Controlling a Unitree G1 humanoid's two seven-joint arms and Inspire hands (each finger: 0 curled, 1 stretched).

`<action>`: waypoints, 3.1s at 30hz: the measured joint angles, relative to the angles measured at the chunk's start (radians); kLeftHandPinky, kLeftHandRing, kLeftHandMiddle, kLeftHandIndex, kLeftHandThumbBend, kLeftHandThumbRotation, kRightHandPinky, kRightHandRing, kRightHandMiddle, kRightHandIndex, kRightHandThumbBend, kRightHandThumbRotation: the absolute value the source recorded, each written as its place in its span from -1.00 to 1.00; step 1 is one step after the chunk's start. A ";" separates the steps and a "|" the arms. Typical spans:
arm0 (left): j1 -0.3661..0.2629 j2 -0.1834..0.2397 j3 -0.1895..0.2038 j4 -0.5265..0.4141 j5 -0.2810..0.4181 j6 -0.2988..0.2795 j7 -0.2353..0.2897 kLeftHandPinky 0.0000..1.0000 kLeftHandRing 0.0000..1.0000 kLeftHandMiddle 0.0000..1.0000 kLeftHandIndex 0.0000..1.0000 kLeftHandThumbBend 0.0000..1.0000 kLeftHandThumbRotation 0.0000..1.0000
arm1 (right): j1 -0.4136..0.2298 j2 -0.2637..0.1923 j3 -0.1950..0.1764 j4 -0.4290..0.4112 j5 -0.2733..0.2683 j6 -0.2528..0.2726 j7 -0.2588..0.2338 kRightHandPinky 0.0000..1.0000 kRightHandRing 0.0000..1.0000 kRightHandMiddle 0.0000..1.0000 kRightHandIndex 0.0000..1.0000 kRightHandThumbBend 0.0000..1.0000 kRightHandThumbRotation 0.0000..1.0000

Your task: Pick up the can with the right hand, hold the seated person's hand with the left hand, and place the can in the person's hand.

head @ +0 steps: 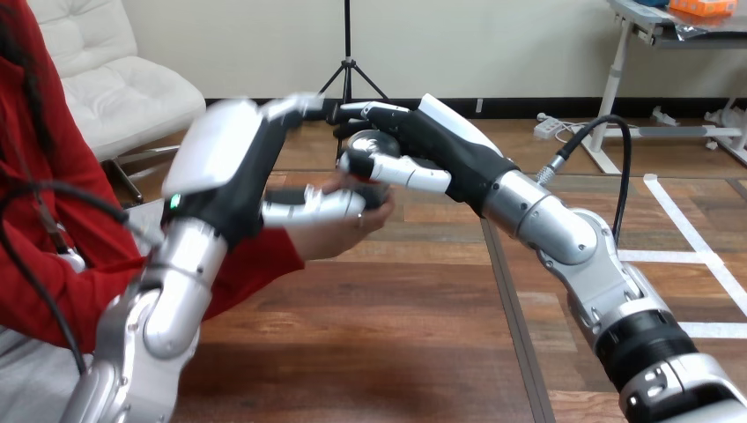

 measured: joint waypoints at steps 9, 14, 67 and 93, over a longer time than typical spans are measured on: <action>-0.004 0.000 0.000 -0.014 0.003 -0.045 0.021 0.75 0.72 0.71 0.63 1.00 0.78 | 0.035 -0.001 -0.023 -0.057 0.048 0.000 0.014 0.42 0.75 0.79 0.81 1.00 1.00; 0.004 0.000 0.000 -0.014 -0.006 -0.065 0.023 0.75 0.70 0.70 0.63 1.00 0.77 | 0.063 -0.001 -0.034 -0.091 0.064 -0.002 0.014 0.41 0.75 0.79 0.80 1.00 1.00; 0.317 -0.195 0.069 0.212 -0.675 -0.557 -0.035 0.39 0.56 0.52 0.46 0.50 1.00 | 0.591 0.067 -0.182 -0.484 0.444 -0.077 0.031 0.80 0.83 0.86 0.84 1.00 1.00; 0.392 -0.228 0.176 0.157 -0.756 -0.485 -0.033 0.20 0.40 0.41 0.35 0.10 1.00 | 0.788 0.136 -0.192 -0.513 0.519 -0.077 0.085 0.74 0.78 0.83 0.84 0.93 1.00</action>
